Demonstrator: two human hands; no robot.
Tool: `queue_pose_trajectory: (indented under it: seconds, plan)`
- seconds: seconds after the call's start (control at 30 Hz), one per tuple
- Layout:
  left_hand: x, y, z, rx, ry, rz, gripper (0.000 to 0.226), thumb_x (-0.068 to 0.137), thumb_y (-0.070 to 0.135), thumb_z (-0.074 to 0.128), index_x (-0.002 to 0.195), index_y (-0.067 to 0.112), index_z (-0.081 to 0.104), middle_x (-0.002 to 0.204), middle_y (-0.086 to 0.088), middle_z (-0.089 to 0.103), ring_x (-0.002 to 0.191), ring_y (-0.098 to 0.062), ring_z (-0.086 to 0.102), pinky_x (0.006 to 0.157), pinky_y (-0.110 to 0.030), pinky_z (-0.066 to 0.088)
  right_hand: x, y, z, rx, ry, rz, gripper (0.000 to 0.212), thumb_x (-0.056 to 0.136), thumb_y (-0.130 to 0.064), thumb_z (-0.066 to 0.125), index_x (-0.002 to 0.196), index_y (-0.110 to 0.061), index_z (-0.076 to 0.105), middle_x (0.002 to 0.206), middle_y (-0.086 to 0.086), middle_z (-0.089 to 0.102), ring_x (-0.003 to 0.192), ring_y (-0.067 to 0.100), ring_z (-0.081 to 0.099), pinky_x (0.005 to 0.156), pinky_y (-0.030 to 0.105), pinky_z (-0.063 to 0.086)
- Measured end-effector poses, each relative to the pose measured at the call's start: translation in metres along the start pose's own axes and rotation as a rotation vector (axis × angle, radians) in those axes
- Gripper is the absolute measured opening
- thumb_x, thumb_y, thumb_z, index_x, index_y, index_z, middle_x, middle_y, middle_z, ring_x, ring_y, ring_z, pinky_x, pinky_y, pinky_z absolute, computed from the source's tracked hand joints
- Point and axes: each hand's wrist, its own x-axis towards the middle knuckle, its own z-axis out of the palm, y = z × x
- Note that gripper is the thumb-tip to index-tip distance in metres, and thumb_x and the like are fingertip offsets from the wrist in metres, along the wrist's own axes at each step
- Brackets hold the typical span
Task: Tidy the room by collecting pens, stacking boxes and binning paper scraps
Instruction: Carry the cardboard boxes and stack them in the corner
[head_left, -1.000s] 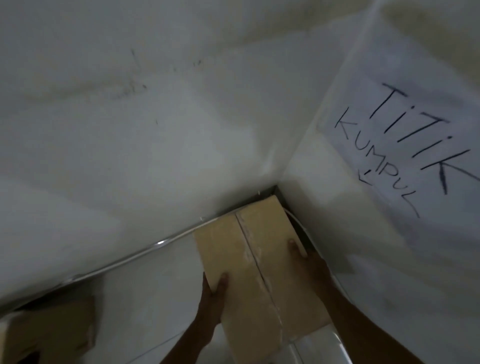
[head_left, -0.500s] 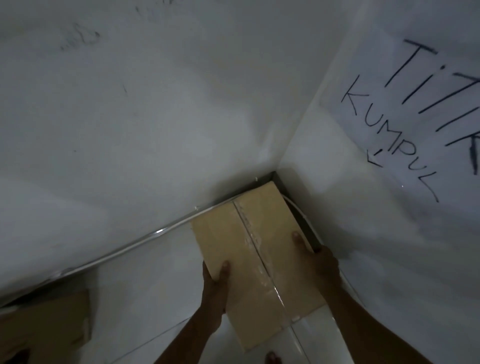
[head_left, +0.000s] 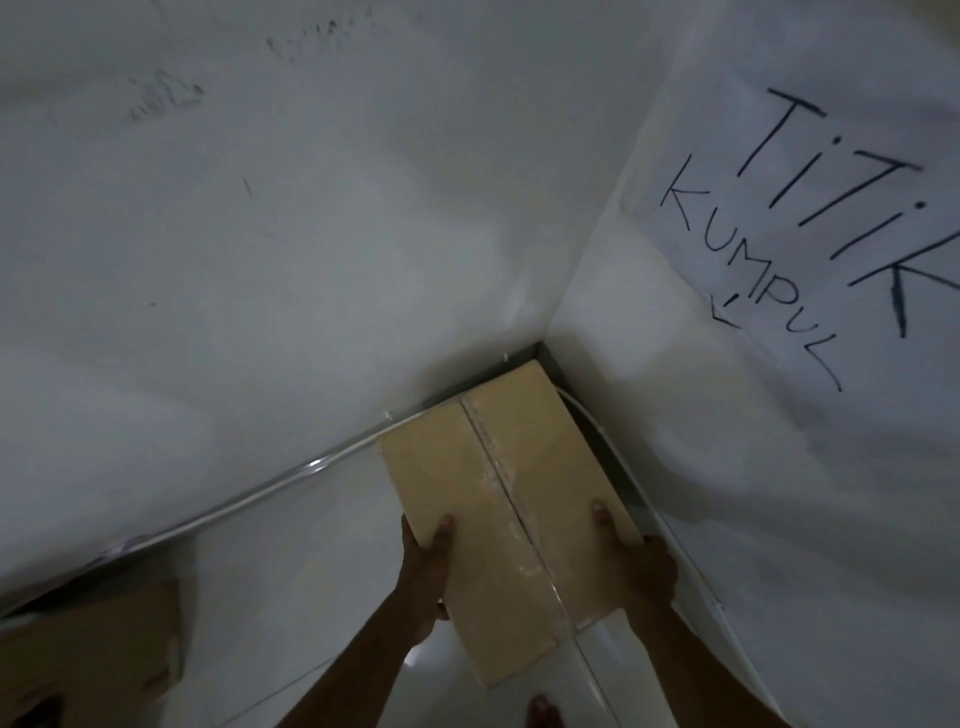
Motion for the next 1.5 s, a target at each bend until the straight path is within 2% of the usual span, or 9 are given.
queue_pose_trajectory:
  seconds: [0.27,0.53,0.6,0.8,1.03,1.2,1.4,1.5]
  plan:
    - [0.002,0.011,0.004,0.012,-0.065,0.004,0.058,0.088,0.056,0.051,0.136,0.045,0.022,0.134,-0.001,0.047,0.118,-0.035,0.051,0.085,-0.073,0.044,0.007,0.001,-0.001,0.018,0.016,0.004,0.098,0.068,-0.079,0.055,0.119,0.004,0.054,0.115,0.025,0.059,0.1,0.037,0.06,0.082,0.043,0.051]
    - [0.019,0.03,0.035,-0.042,-0.088,-0.007,0.055,0.092,0.05,0.05,0.138,0.043,0.021,0.139,-0.004,0.044,0.12,-0.037,0.049,0.085,-0.065,0.047,0.042,-0.02,-0.02,0.031,0.062,-0.001,0.102,0.066,-0.081,0.056,0.121,0.006,0.052,0.118,0.026,0.056,0.107,0.04,0.056,0.086,0.044,0.048]
    - [0.022,0.032,0.042,-0.043,-0.077,-0.011,0.056,0.093,0.049,0.05,0.139,0.042,0.02,0.14,-0.006,0.043,0.122,-0.038,0.049,0.087,-0.068,0.045,0.05,-0.025,-0.023,0.041,0.064,-0.008,0.103,0.064,-0.082,0.056,0.119,0.006,0.053,0.117,0.026,0.057,0.106,0.04,0.057,0.083,0.042,0.048]
    - [0.035,0.052,0.057,-0.021,-0.064,-0.016,0.062,0.093,0.049,0.05,0.144,0.043,0.015,0.146,-0.005,0.036,0.129,-0.039,0.041,0.094,-0.075,0.035,0.065,-0.039,-0.025,0.068,0.092,-0.021,0.109,0.062,-0.085,0.053,0.123,0.005,0.052,0.123,0.026,0.056,0.112,0.041,0.054,0.092,0.046,0.046]
    - [0.045,0.061,0.059,-0.01,-0.089,-0.041,0.066,0.091,0.051,0.05,0.145,0.045,0.013,0.146,-0.005,0.038,0.127,-0.038,0.044,0.092,-0.074,0.038,0.074,-0.05,-0.024,0.077,0.102,-0.028,0.121,0.054,-0.09,0.049,0.129,0.005,0.049,0.127,0.025,0.055,0.115,0.04,0.053,0.094,0.047,0.044]
    - [0.051,0.068,0.058,-0.025,-0.116,-0.033,0.064,0.091,0.05,0.05,0.144,0.045,0.013,0.146,-0.005,0.039,0.128,-0.038,0.044,0.091,-0.075,0.037,0.081,-0.062,-0.026,0.077,0.104,-0.026,0.118,0.06,-0.085,0.056,0.13,0.009,0.046,0.132,0.026,0.051,0.12,0.041,0.05,0.098,0.049,0.042]
    - [0.054,0.068,0.05,-0.042,-0.136,-0.046,0.065,0.092,0.045,0.054,0.146,0.042,0.018,0.147,-0.007,0.038,0.128,-0.037,0.043,0.1,-0.069,0.035,0.08,-0.06,-0.028,0.137,0.102,0.008,0.114,0.065,-0.075,0.064,0.137,0.009,0.038,0.14,0.025,0.045,0.128,0.038,0.045,0.101,0.044,0.04]
    - [0.052,0.074,0.048,-0.011,-0.125,-0.081,0.068,0.094,0.042,0.053,0.15,0.039,0.015,0.151,-0.007,0.035,0.134,-0.037,0.039,0.105,-0.06,0.036,0.071,-0.057,-0.025,0.174,0.134,0.049,0.12,0.066,-0.071,0.067,0.142,0.012,0.025,0.141,0.027,0.04,0.129,0.039,0.043,0.101,0.042,0.04]
